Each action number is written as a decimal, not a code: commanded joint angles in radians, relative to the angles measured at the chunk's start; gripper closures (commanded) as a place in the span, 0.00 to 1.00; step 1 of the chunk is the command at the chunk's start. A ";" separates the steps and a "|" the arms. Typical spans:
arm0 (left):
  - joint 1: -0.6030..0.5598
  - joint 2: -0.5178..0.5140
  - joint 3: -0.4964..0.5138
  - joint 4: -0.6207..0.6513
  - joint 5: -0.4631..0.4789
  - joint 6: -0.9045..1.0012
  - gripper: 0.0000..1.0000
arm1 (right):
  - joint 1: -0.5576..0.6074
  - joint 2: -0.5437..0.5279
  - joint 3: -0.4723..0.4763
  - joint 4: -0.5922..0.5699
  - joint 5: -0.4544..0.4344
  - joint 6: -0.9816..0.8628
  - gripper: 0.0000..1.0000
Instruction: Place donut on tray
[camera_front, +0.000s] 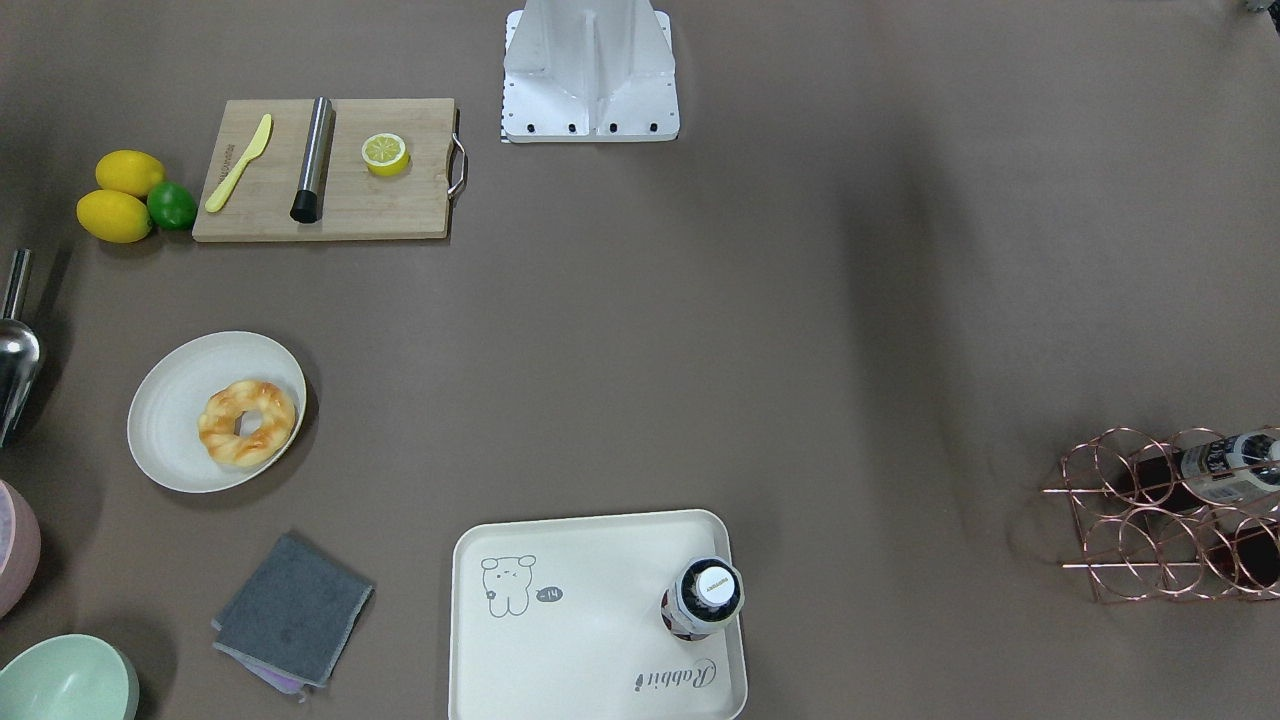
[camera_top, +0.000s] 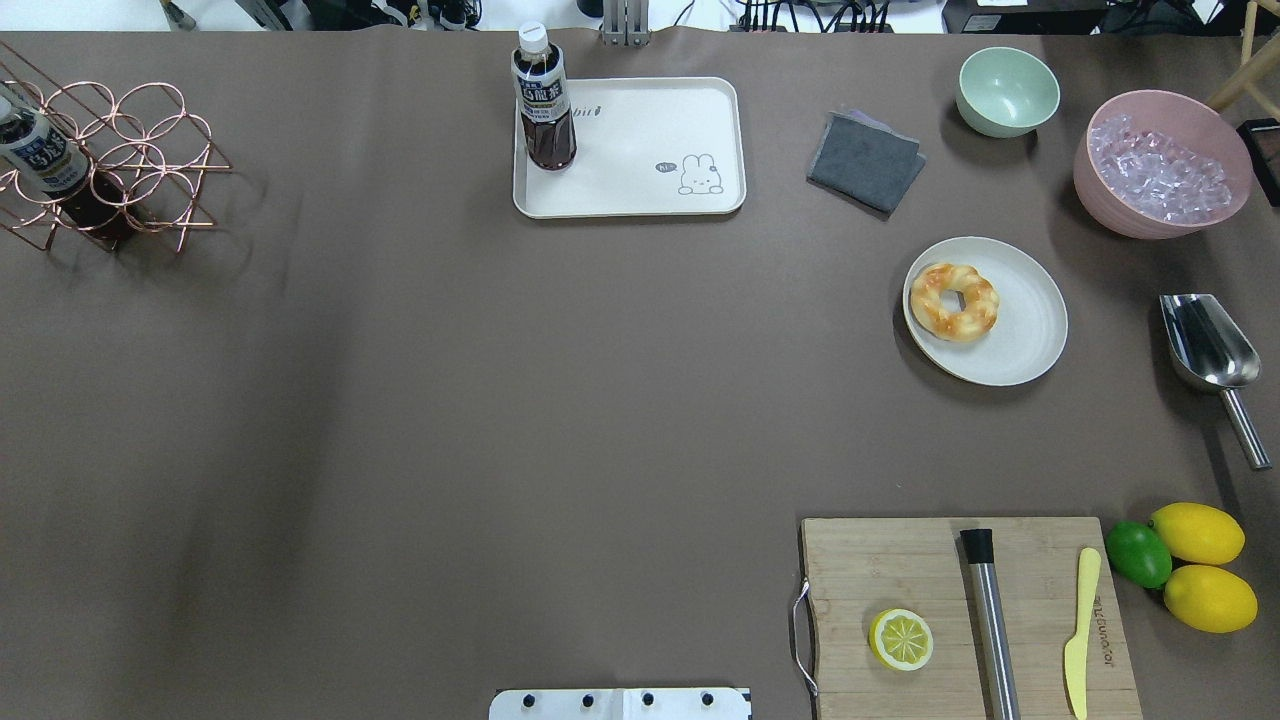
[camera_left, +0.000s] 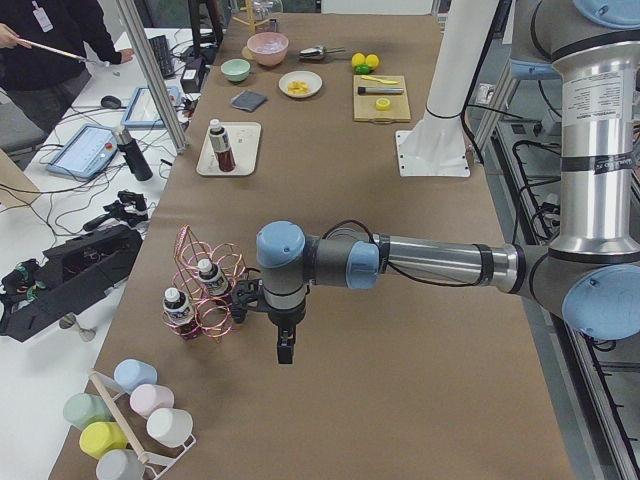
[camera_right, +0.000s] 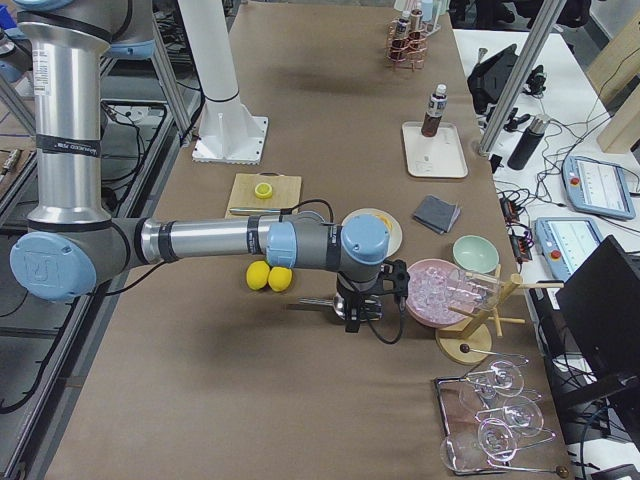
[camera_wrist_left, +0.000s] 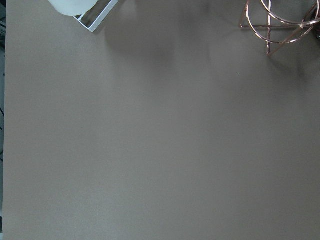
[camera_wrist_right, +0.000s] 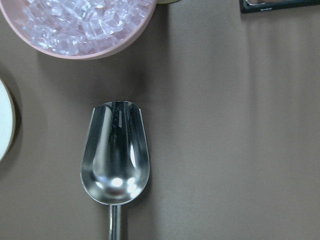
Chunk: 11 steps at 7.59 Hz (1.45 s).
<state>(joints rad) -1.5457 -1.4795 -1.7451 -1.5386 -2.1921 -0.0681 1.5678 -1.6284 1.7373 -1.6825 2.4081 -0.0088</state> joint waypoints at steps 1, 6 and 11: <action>0.010 -0.001 -0.001 0.000 0.000 -0.001 0.02 | -0.128 0.015 0.102 0.056 0.028 0.279 0.00; 0.010 -0.001 0.009 0.000 0.002 -0.001 0.02 | -0.393 0.090 -0.111 0.536 -0.061 0.716 0.00; 0.010 -0.001 0.012 0.002 0.003 -0.001 0.02 | -0.515 0.160 -0.232 0.697 -0.135 0.890 0.00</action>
<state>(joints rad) -1.5355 -1.4795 -1.7339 -1.5374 -2.1891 -0.0690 1.1016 -1.4825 1.5480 -1.0549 2.3116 0.8184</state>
